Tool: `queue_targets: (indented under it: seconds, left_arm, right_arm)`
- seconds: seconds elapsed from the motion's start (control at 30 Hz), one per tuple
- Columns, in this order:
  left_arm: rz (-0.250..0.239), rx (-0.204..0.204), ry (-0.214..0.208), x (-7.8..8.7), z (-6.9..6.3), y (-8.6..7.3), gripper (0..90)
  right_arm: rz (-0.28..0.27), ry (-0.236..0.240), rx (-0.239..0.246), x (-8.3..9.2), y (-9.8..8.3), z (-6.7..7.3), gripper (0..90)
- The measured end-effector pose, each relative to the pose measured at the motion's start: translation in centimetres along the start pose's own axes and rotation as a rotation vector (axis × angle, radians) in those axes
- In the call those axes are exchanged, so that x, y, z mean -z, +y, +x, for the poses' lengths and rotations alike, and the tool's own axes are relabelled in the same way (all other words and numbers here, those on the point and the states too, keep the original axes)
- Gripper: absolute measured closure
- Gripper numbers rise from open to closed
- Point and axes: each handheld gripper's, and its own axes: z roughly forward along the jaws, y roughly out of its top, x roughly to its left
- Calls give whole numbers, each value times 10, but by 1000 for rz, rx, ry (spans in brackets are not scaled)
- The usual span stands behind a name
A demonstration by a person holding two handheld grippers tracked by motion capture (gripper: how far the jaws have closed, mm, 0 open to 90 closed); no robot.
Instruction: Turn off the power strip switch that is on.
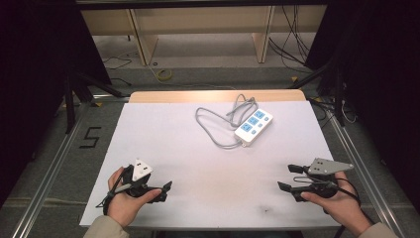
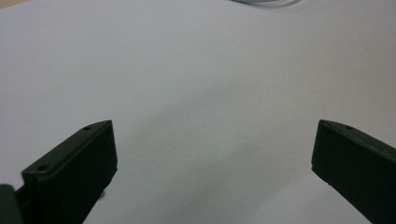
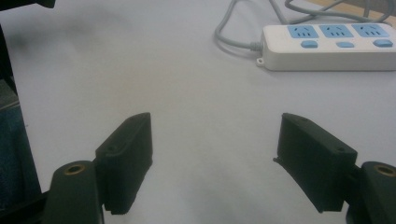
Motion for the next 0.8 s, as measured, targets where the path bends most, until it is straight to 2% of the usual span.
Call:
queue_targets:
  seconds: [0.07, 0.3, 0.43, 0.6, 0.8]
  left_arm:
    - [3, -13, 0, -2, 1, 1, 0]
    - [-7, -16, 7, -2, 3, 1, 2]
    - [-8, -21, 5, -3, 2, 2, 6]
    - [-4, -19, 2, -5, 1, 2, 9]
    - [-8, -26, 2, -6, -1, 3, 13]
  right_arm:
    - [0, -5, 1, 0, 0, -1, 285]
    - [7, -42, 9, 1, 4, -2, 362]
    - [24, -67, 15, 1, 8, -4, 502]
    - [59, -109, 16, -2, 14, -11, 736]
    - [89, -149, 26, -9, 19, -18, 899]
